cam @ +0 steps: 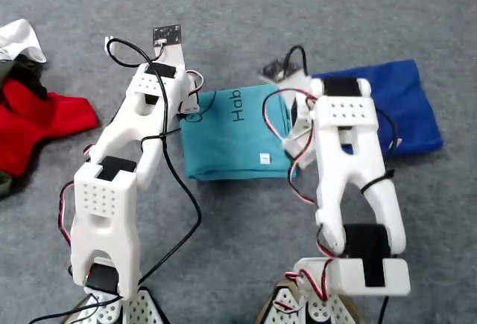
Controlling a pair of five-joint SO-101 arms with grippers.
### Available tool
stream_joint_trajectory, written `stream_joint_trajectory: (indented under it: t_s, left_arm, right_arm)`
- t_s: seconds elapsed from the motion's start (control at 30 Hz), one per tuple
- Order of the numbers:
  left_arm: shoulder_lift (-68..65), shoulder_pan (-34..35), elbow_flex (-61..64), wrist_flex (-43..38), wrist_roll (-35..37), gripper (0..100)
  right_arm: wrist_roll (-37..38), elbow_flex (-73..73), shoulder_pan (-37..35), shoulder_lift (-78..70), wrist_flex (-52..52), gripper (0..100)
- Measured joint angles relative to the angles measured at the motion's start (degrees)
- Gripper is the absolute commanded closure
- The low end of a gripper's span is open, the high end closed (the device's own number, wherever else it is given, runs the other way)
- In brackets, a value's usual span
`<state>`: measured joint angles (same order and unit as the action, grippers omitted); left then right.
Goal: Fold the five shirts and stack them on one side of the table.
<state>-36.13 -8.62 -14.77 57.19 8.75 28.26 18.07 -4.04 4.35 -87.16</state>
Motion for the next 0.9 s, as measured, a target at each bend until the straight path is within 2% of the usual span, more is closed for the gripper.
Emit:
stream_joint_trajectory:
  t_s: [0.37, 0.5, 0.7, 0.77, 0.9]
  left_arm:
    - [0.1, 0.0, 0.3, -0.1, 0.0, 98]
    - [0.2, 0.0, 0.4, -0.1, 0.0, 98]
    - [0.2, 0.0, 0.4, -0.1, 0.0, 98]
    - [0.2, 0.0, 0.4, -0.1, 0.0, 98]
    - [0.2, 0.0, 0.4, -0.1, 0.0, 98]
  right_arm:
    - [-1.3, 8.7, 2.4, 6.9, 0.3, 99.4]
    - [-10.4, 8.8, -0.2, 6.9, 2.5, 96.3]
    - [-28.3, 11.6, -4.0, 6.9, 8.5, 71.5]
    - [-32.6, 13.8, -5.2, 6.9, 11.5, 71.5]
    - [-36.0, 17.8, -7.5, 6.9, 16.9, 74.0]
